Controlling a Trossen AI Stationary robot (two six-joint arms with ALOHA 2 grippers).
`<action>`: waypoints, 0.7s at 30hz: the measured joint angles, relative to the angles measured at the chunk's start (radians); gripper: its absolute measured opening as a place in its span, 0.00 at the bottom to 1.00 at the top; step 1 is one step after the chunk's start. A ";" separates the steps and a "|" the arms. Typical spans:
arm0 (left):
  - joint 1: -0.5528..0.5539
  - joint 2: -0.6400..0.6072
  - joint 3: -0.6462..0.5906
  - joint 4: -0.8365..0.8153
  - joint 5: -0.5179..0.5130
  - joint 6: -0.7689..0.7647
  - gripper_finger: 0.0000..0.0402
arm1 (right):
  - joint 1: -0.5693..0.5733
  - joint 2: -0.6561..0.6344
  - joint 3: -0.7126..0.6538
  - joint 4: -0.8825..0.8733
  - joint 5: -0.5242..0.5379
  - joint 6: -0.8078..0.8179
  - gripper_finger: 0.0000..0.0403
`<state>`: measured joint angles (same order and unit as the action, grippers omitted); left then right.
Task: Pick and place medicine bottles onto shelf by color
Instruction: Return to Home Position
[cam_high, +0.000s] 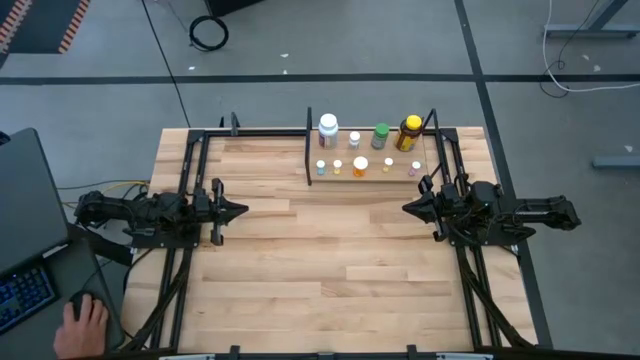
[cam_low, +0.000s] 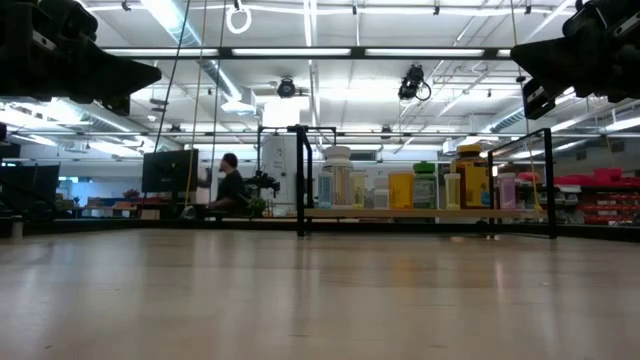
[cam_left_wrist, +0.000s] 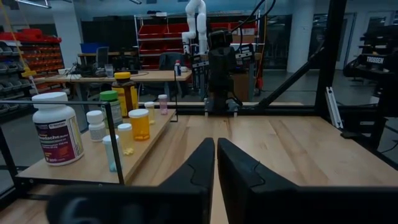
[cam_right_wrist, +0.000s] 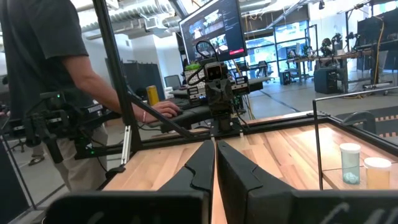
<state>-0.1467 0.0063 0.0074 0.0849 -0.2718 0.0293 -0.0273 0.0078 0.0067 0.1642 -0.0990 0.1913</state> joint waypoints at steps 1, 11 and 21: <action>0.000 0.000 0.000 0.000 0.000 0.000 0.07 | 0.000 0.000 0.000 0.000 0.000 0.000 0.06; 0.000 0.000 0.000 0.000 0.000 0.000 0.08 | 0.000 0.000 0.000 0.000 0.000 0.000 0.06; 0.000 0.000 0.000 0.000 0.000 0.000 0.07 | 0.000 0.000 0.000 0.000 0.000 0.000 0.06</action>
<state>-0.1467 0.0063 0.0074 0.0849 -0.2718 0.0294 -0.0276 0.0078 0.0063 0.1642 -0.0990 0.1913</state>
